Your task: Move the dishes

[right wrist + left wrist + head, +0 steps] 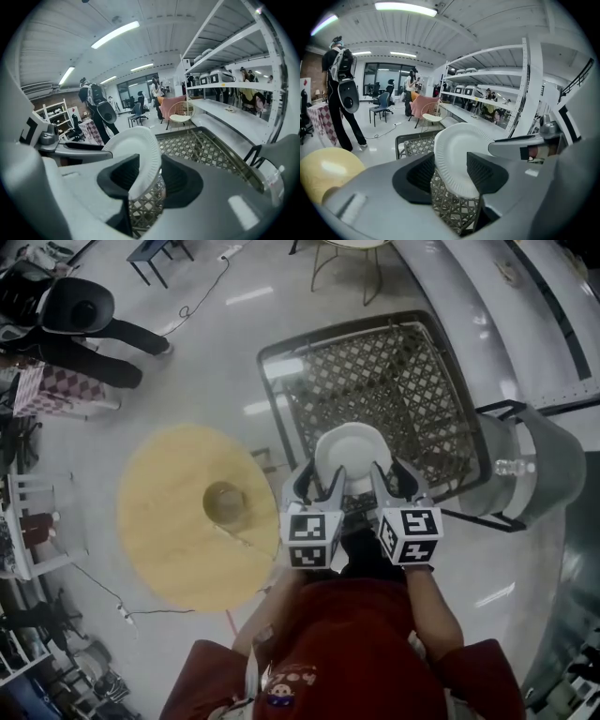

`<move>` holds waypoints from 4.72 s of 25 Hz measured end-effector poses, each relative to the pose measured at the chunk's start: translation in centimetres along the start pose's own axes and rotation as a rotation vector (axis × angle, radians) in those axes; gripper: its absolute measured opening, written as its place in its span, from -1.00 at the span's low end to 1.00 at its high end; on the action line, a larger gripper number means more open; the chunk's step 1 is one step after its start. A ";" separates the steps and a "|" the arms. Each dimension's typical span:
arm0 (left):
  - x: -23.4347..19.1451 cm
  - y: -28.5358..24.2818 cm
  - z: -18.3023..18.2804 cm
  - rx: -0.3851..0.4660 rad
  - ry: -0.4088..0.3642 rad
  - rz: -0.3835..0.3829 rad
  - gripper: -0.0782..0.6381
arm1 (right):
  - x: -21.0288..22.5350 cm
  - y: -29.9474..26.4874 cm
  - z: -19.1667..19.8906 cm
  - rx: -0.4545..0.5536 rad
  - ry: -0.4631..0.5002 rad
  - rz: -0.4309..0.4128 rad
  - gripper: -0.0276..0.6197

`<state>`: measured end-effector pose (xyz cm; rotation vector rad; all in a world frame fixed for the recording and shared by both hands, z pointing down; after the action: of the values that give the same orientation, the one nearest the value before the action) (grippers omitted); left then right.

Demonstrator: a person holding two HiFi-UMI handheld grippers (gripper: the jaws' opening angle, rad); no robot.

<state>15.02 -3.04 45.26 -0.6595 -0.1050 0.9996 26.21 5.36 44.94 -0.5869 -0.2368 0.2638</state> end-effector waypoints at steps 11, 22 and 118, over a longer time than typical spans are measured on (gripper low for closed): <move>0.6 -4.8 3.5 -0.109 0.022 -0.003 -0.14 | 3.4 -3.4 3.4 -0.096 -0.021 -0.012 -0.45; 0.8 -9.3 9.2 -0.227 0.065 -0.025 -0.14 | 6.1 -7.0 9.3 -0.217 -0.047 -0.054 -0.45; -17.2 21.2 0.6 0.392 0.136 -0.545 -0.03 | -24.6 -1.4 -5.6 0.199 0.389 -0.376 -0.40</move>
<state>-10.48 -8.91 37.53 -0.3077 0.0320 0.4277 4.97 -6.26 37.63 -0.3761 0.0581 -0.1906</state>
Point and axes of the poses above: the fingertips, and each gripper's own axes: y backward along the fingers, x to its right, z out of its underside, the point moved 4 cm from there along y, backward along the fingers, and after that the axes turned 3 degrees about y, right-handed, at the moved point
